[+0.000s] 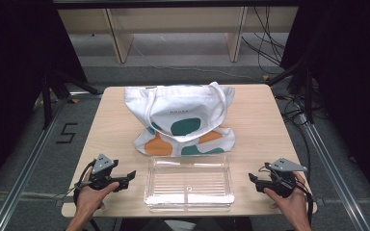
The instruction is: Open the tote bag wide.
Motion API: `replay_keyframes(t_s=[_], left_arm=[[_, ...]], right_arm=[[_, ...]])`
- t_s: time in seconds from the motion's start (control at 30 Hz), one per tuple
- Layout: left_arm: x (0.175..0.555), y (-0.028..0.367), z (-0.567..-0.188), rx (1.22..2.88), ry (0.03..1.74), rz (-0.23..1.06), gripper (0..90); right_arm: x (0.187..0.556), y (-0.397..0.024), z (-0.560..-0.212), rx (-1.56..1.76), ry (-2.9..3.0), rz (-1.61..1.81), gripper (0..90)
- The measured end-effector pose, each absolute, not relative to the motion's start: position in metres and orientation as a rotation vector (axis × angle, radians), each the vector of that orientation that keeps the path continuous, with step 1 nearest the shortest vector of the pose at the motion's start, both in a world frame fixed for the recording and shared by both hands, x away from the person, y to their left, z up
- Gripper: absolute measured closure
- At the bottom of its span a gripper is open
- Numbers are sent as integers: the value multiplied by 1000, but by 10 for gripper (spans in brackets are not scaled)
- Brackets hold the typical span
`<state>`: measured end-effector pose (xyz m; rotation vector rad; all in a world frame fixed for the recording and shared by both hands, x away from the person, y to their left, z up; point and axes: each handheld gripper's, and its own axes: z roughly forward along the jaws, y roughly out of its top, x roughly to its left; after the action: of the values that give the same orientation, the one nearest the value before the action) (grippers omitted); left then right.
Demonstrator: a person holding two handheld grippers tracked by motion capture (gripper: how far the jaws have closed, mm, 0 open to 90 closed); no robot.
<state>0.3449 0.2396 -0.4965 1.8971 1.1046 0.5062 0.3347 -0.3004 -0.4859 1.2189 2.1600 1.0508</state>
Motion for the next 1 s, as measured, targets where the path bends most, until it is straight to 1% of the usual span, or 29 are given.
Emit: replay_keyframes(t_s=[0.33,0.5,0.53,0.57,0.6,0.63,0.67,0.8,0.87,1.0], left_arm=[[345,240,-496,1881,1113,506,162],[345,239,-496,1879,1119,512,162],[344,240,-495,1882,1116,516,163],[345,241,-495,1894,1108,513,163],[345,241,-496,1884,1119,501,163],[345,241,-496,1877,1124,495,163],[345,241,-496,1871,1128,489,165],[345,241,-496,1872,1136,501,166],[345,241,-497,1875,1135,501,168],[345,241,-496,1871,1133,508,169]], right_arm=[[334,-302,-484,1234,2182,1049,198],[335,-301,-481,1190,2139,1034,196],[334,-298,-479,1233,2153,1044,203],[336,-300,-478,1178,2160,1040,223],[337,-299,-475,1152,2161,1035,280],[335,-297,-471,1190,2160,1034,300],[337,-297,-468,1153,2149,1034,290],[338,-289,-456,1112,2151,1026,305],[342,-286,-448,1026,2150,991,326],[346,-280,-430,1010,2132,1015,358]])
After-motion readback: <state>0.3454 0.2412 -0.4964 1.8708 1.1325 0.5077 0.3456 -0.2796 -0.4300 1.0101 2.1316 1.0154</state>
